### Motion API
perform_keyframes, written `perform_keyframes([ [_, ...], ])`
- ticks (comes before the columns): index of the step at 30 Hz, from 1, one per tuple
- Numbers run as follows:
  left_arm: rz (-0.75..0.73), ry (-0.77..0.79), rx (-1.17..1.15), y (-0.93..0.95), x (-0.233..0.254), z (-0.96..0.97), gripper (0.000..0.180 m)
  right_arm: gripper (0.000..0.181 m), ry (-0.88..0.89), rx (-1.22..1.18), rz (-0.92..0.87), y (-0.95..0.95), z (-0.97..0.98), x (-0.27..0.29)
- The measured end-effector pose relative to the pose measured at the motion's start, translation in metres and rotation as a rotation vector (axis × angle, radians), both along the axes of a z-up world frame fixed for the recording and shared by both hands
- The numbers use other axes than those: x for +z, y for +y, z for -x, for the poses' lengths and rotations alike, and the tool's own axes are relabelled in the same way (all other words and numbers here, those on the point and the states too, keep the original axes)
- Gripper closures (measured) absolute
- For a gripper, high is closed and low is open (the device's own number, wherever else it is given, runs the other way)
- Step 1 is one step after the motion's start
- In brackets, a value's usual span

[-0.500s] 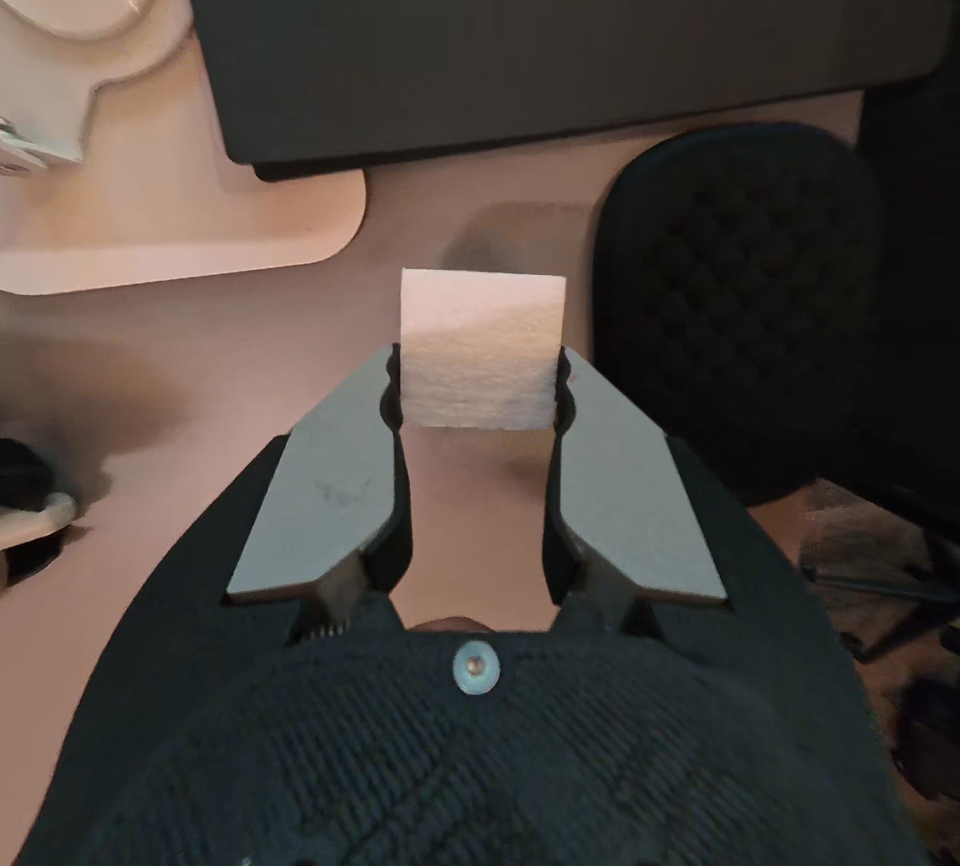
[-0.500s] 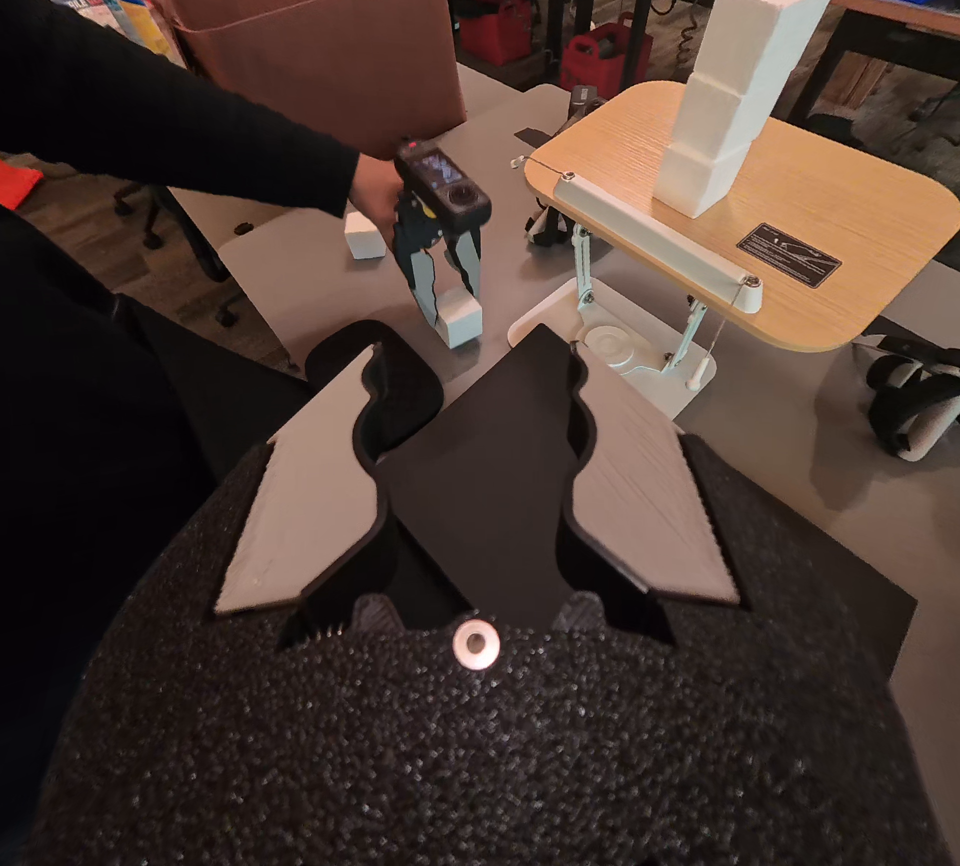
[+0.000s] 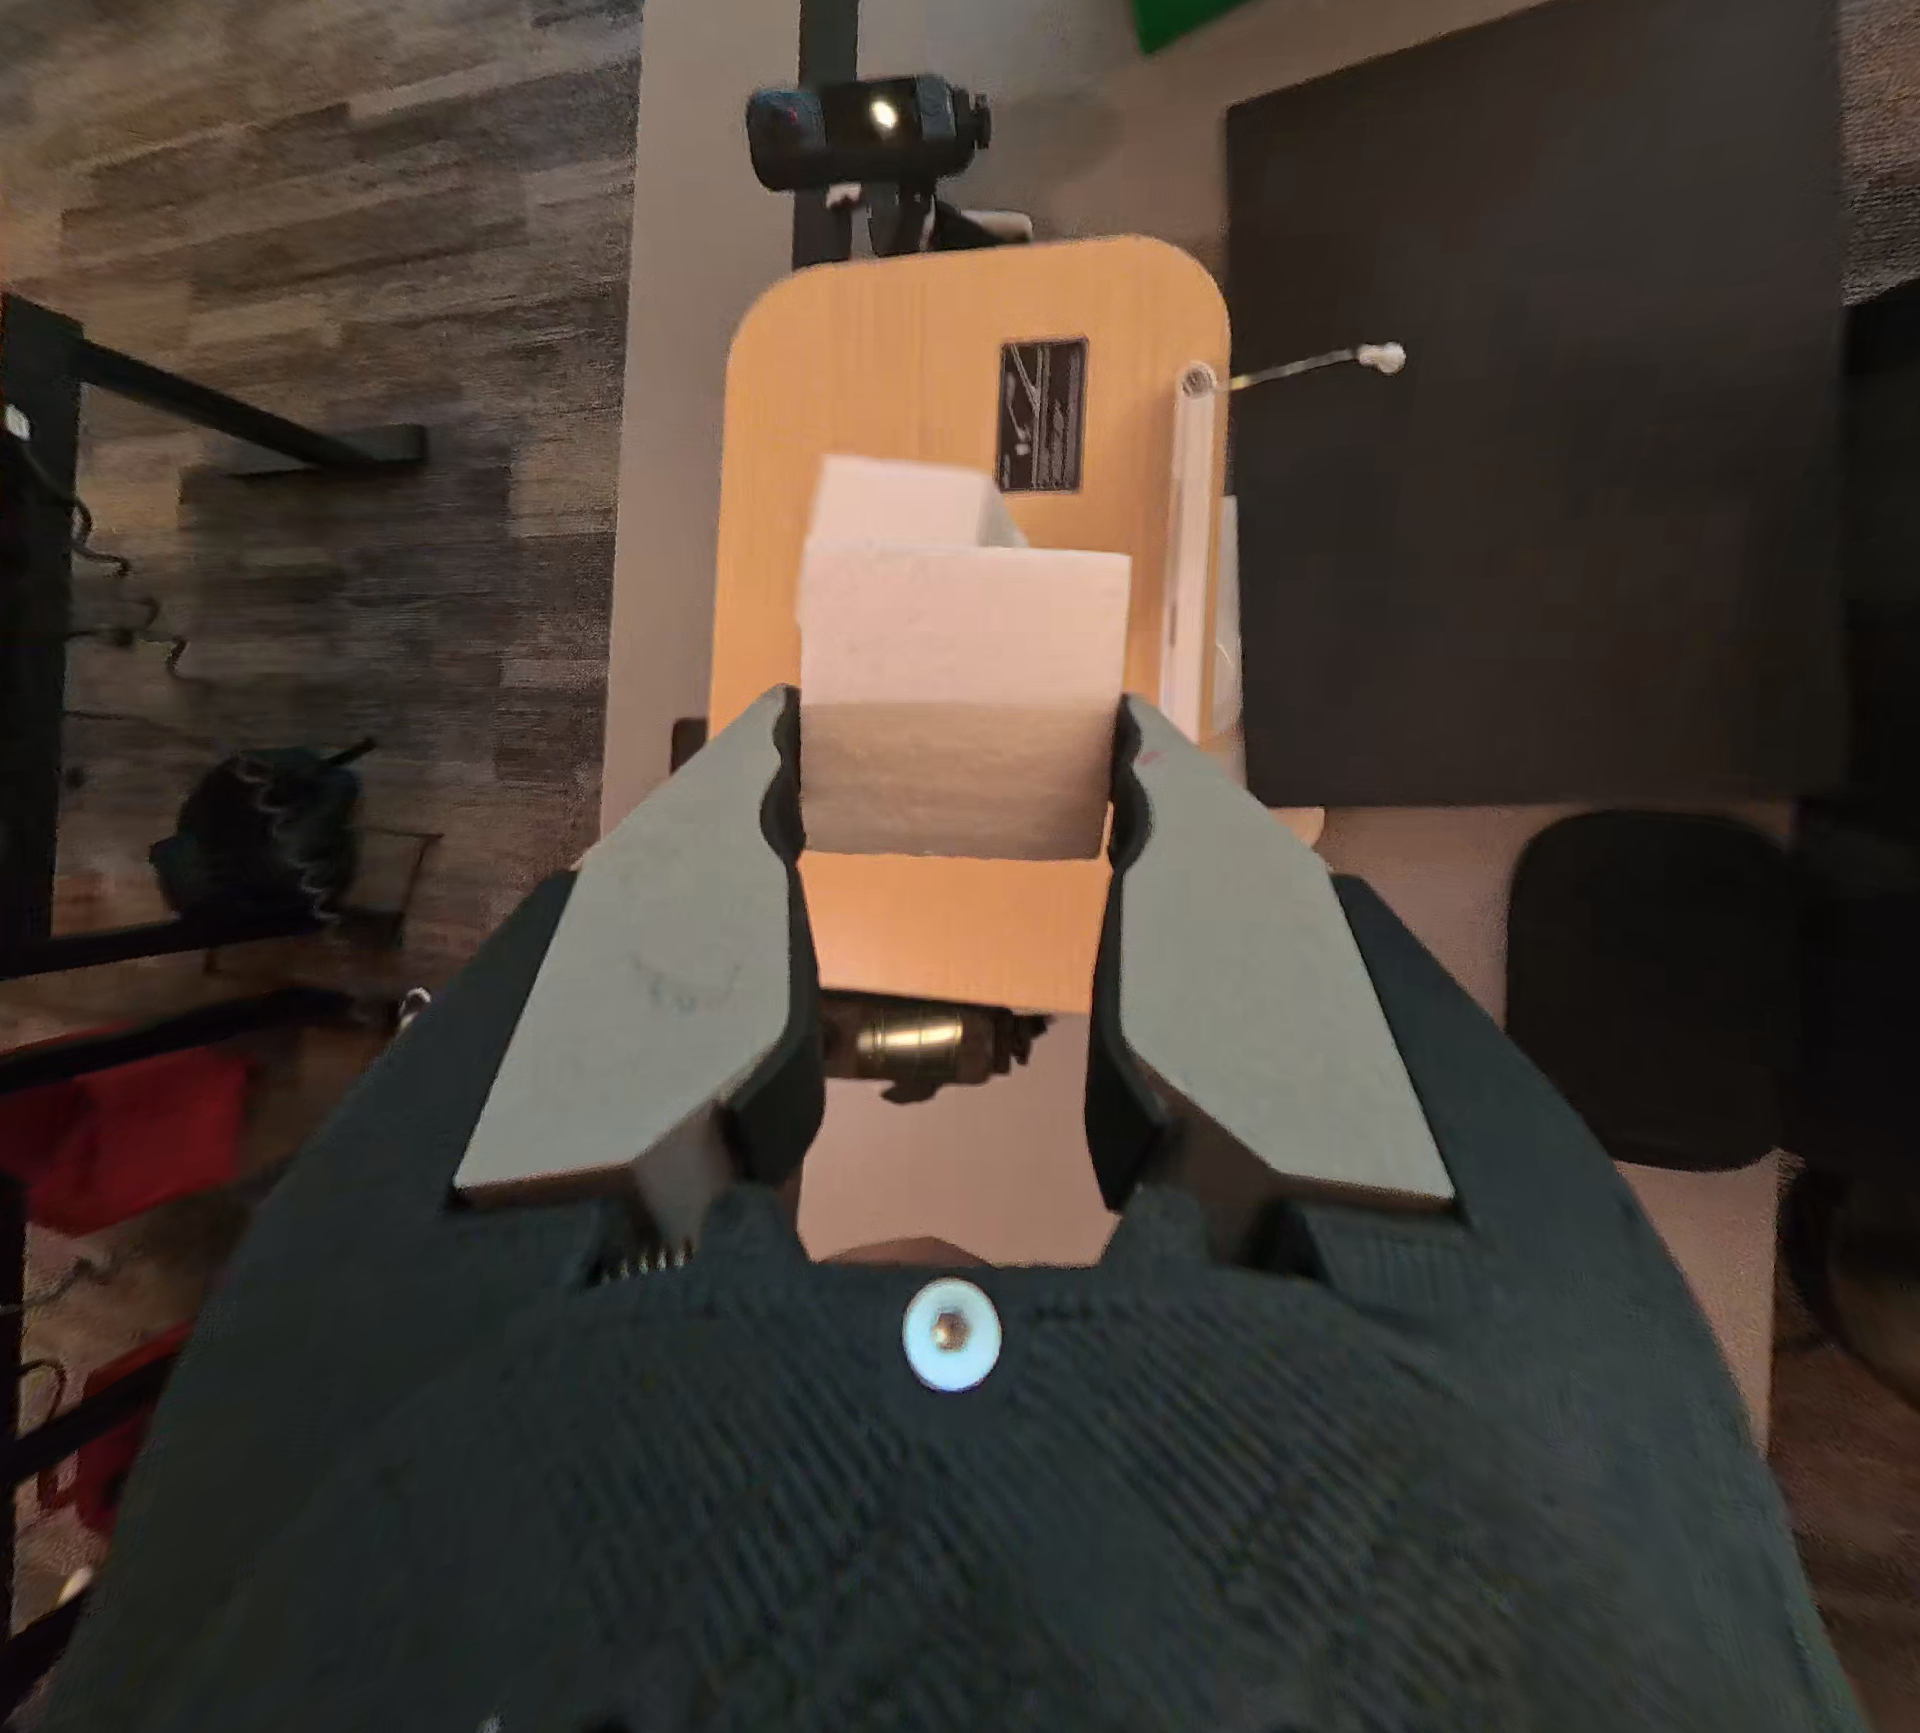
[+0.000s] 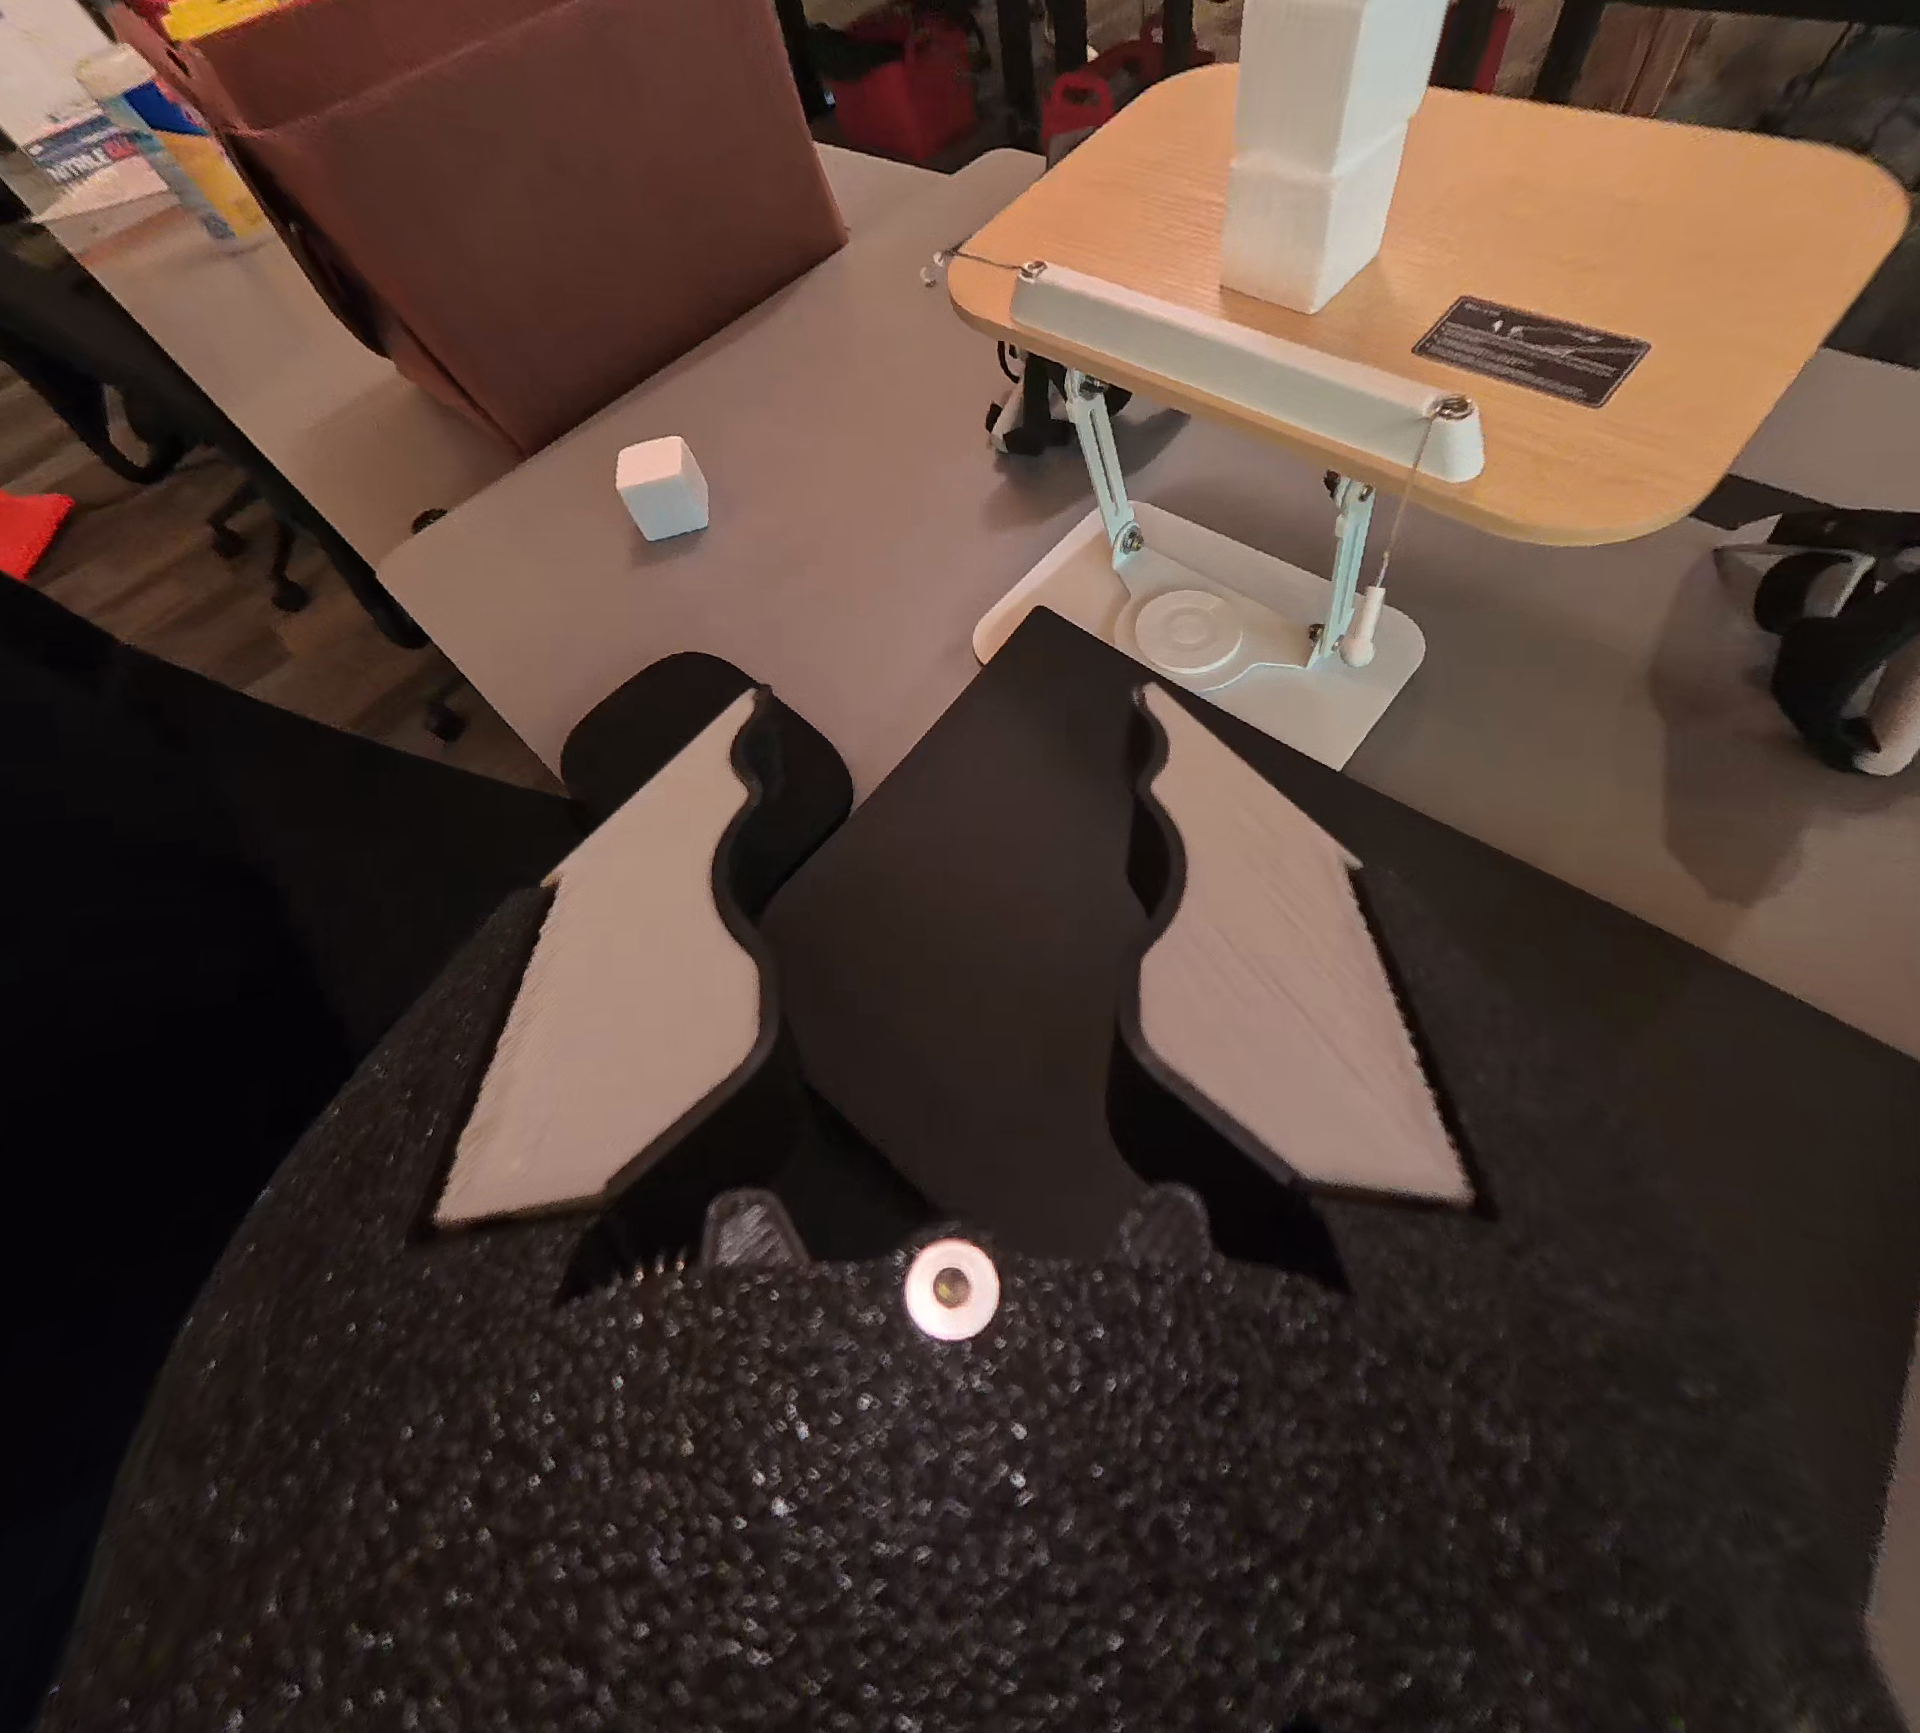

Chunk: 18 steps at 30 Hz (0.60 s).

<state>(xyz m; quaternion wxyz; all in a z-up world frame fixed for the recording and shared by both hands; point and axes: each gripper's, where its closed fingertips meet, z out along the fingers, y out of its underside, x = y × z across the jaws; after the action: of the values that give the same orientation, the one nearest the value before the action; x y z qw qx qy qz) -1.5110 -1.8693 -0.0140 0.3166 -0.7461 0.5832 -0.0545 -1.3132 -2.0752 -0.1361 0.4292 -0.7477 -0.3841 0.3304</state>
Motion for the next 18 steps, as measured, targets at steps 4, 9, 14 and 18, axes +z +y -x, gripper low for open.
perform_keyframes([
  [4, 0.084, 0.047, -0.051, 0.033, 0.002, -0.025, 0.123, 0.115, -0.001, 0.043, 0.009, -0.005, 0.014, -0.011],
  [9, 0.159, 0.146, -0.103, 0.045, -0.017, -0.036, 0.123, 0.115, 0.017, 0.073, 0.017, -0.013, 0.02, -0.015],
  [14, 0.188, 0.196, -0.128, 0.046, -0.035, -0.039, 0.123, 0.115, 0.028, 0.057, 0.018, -0.012, 0.011, -0.014],
  [18, 0.193, 0.198, -0.122, 0.05, -0.039, -0.037, 0.123, 0.115, 0.038, 0.037, 0.014, -0.008, 0.002, -0.009],
])
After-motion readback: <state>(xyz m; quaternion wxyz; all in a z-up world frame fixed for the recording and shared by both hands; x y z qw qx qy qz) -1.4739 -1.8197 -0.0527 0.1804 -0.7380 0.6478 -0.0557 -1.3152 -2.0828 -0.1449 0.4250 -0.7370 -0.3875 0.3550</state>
